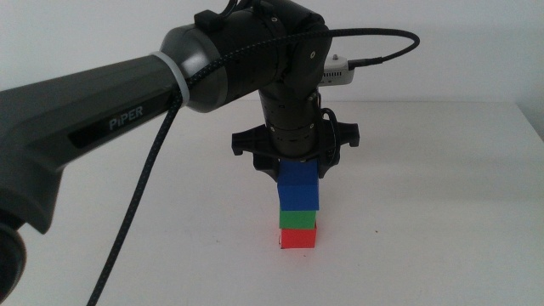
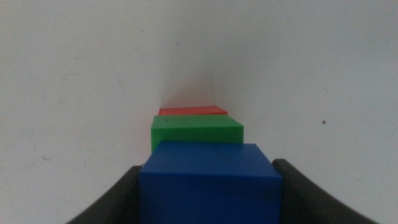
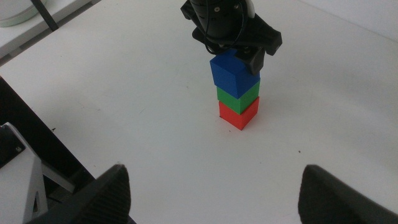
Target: Stack red cubes first, then green, then blue cubes in a specific spot.
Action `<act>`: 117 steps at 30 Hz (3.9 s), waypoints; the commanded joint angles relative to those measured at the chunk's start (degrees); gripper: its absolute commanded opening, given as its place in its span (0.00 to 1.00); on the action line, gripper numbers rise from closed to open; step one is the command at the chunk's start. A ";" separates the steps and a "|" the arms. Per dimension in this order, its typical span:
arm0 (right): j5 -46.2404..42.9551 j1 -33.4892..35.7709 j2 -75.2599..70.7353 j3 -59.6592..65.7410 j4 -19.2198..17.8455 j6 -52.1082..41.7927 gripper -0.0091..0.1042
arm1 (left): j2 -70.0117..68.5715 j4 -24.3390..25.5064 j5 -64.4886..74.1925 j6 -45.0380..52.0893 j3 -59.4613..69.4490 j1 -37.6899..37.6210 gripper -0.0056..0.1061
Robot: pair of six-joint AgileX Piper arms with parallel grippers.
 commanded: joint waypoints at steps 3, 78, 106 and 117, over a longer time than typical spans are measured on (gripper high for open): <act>-0.55 0.08 -0.25 0.37 -0.33 -0.46 0.89 | 0.19 -0.31 -0.94 0.56 0.09 0.05 0.48; -7.89 0.08 -1.21 6.61 -1.02 -0.46 0.89 | -84.96 0.68 -22.89 46.09 47.93 32.80 0.88; -55.36 -43.12 -31.20 59.37 -0.01 -0.46 0.89 | -109.75 -4.31 -57.42 46.09 97.17 32.80 0.88; -53.45 -52.29 -38.90 62.69 1.63 -0.46 0.89 | -112.66 -5.27 -57.56 46.09 101.99 34.07 0.88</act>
